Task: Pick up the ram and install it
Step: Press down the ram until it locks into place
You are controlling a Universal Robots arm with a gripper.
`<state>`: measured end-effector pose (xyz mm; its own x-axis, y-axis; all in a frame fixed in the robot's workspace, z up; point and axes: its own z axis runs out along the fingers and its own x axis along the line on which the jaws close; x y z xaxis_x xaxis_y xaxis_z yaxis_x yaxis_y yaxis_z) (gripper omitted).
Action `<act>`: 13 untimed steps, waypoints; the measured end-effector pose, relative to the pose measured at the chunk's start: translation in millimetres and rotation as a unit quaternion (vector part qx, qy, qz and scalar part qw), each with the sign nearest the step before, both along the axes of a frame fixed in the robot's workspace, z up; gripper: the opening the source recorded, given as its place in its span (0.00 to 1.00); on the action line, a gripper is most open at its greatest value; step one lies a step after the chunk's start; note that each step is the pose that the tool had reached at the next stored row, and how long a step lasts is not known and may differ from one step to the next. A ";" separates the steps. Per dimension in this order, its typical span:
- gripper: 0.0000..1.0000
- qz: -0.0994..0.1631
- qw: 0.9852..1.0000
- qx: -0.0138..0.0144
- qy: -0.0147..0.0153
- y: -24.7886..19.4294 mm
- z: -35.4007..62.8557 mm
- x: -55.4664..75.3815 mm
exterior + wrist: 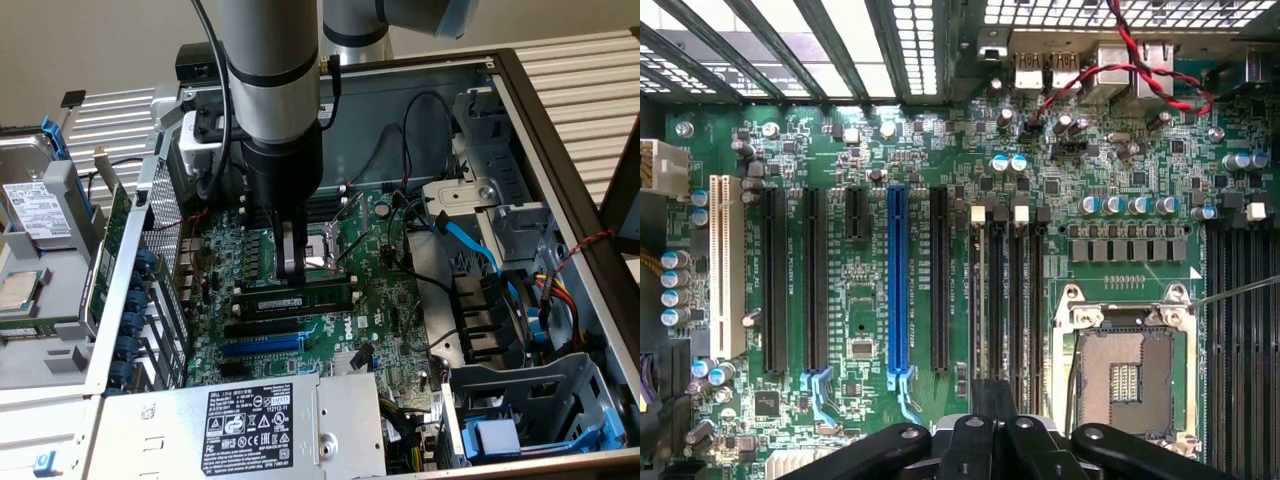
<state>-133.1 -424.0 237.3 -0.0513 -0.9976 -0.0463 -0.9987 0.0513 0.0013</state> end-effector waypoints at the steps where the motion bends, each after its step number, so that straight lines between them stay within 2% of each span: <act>1: 0.11 0.000 1.000 0.000 0.000 0.0 -0.4 -0.1; 13: 0.11 0.000 1.000 0.000 0.000 1.5 -4.9 -0.3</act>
